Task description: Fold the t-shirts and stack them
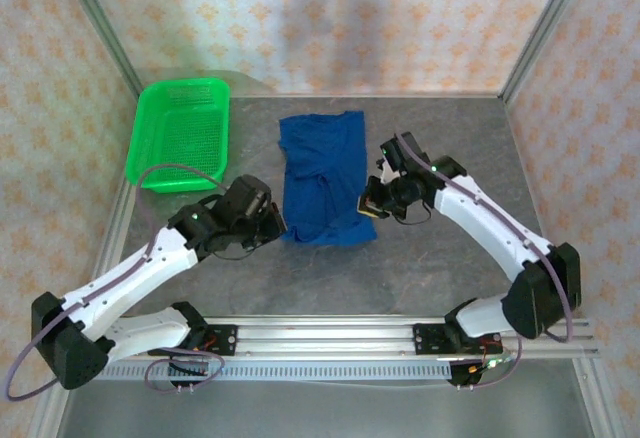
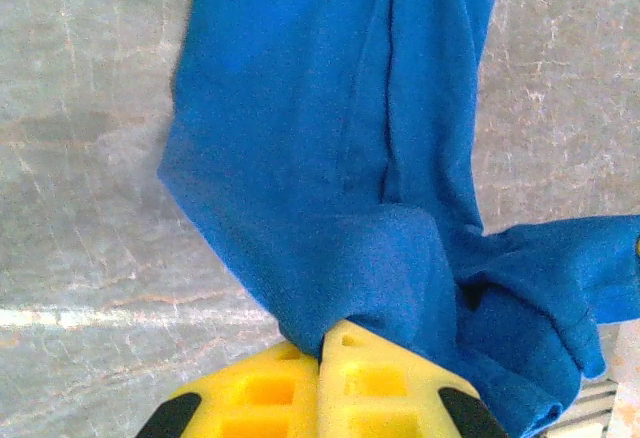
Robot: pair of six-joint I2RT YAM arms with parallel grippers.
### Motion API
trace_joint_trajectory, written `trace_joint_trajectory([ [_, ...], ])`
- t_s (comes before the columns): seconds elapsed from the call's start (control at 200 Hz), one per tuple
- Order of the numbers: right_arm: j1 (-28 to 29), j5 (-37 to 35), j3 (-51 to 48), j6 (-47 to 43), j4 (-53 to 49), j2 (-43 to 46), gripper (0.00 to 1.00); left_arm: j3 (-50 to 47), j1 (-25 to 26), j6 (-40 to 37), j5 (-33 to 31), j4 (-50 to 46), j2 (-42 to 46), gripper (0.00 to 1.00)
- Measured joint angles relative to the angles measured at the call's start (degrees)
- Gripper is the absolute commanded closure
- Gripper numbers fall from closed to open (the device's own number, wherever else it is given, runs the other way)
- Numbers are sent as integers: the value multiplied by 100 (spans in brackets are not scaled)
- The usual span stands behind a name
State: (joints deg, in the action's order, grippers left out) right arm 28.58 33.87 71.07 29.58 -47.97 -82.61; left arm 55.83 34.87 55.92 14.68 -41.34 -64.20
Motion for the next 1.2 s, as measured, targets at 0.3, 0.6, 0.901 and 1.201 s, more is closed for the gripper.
trace_joint_trajectory([
  [0.3, -365, 0, 710, -278, -90, -940, 100, 739, -769, -780, 533, -7, -1128, 100],
  [0.6, -590, -48, 1475, -511, -138, -1954, 100, 1598, -1224, -1432, 809, -59, -2253, 100],
  [0.901, -885, -155, 2050, -660, -221, -2811, 100, 2326, -1593, -1899, 973, -96, -3316, 100],
  [1.201, -1064, -177, 2667, -728, -240, -3652, 100, 2865, -1878, -2208, 1062, -116, -4245, 100],
])
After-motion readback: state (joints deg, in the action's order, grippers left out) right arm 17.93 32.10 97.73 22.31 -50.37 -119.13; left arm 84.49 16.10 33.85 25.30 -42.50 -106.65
